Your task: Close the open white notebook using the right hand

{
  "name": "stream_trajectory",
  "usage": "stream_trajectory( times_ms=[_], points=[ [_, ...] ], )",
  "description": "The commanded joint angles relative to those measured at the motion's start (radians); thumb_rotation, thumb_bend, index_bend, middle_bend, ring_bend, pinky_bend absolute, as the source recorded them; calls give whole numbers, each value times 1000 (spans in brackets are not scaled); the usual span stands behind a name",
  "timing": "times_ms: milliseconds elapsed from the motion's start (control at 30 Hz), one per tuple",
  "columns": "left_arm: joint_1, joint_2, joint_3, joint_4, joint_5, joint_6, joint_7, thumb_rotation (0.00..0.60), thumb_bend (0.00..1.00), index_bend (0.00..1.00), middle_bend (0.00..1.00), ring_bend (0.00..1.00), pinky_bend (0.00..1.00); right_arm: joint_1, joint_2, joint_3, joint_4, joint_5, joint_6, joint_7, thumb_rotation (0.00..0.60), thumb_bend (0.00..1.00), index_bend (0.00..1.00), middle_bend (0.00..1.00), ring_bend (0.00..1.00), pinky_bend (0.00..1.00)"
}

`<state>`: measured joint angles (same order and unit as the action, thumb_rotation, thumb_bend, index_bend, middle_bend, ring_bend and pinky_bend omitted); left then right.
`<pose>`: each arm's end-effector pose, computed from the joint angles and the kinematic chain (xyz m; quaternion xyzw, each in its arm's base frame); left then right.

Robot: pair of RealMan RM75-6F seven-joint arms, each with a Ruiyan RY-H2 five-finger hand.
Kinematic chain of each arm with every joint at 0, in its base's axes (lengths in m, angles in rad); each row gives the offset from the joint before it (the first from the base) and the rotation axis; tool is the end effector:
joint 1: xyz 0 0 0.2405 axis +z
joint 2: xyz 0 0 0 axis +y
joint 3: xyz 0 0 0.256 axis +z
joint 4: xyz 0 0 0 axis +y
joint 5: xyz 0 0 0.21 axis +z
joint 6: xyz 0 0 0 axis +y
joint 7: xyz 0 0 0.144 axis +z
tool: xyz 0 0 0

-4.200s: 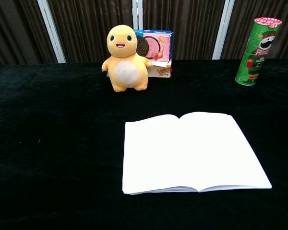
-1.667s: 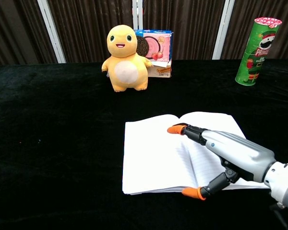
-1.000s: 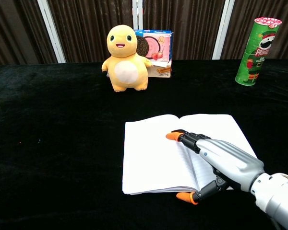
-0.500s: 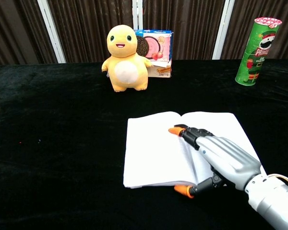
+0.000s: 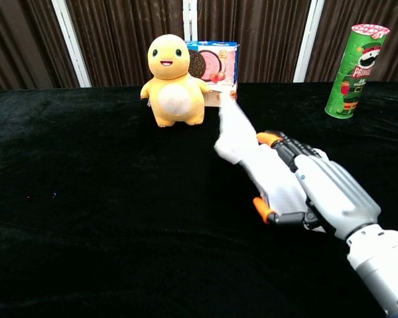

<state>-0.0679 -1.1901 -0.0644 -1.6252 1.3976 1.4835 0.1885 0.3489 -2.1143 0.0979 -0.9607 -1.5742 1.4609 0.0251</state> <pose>-0.3176 0.1774 0.1416 -0.5799 -0.3848 -0.3353 0.6350 -0.1719 -0.2334 -0.1045 0.5836 -0.4153 0.5522 0.4267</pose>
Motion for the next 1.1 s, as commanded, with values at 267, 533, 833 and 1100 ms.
stream_trajectory(
  times_ms=[267, 533, 833, 1100],
  points=[
    [3, -4, 1, -3, 9, 12, 6, 600, 184, 0, 0, 0, 0, -54, 63, 84, -150, 85, 65, -139, 600, 345, 0, 0, 0, 0],
    [5, -8, 10, -10, 35, 26, 20, 600, 184, 0, 0, 0, 0, -117, 114, 94, -165, 92, 174, -249, 600, 294, 0, 0, 0, 0],
    [6, -13, 11, -9, 42, 33, 27, 600, 184, 0, 0, 0, 0, -139, 199, 103, -238, 92, 190, -231, 600, 264, 0, 0, 0, 0],
    [-6, -18, 30, 23, 101, 29, 4, 600, 181, 0, 0, 0, 0, -137, 504, 8, -497, 84, 7, -242, 600, 170, 0, 0, 0, 0]
  ],
)
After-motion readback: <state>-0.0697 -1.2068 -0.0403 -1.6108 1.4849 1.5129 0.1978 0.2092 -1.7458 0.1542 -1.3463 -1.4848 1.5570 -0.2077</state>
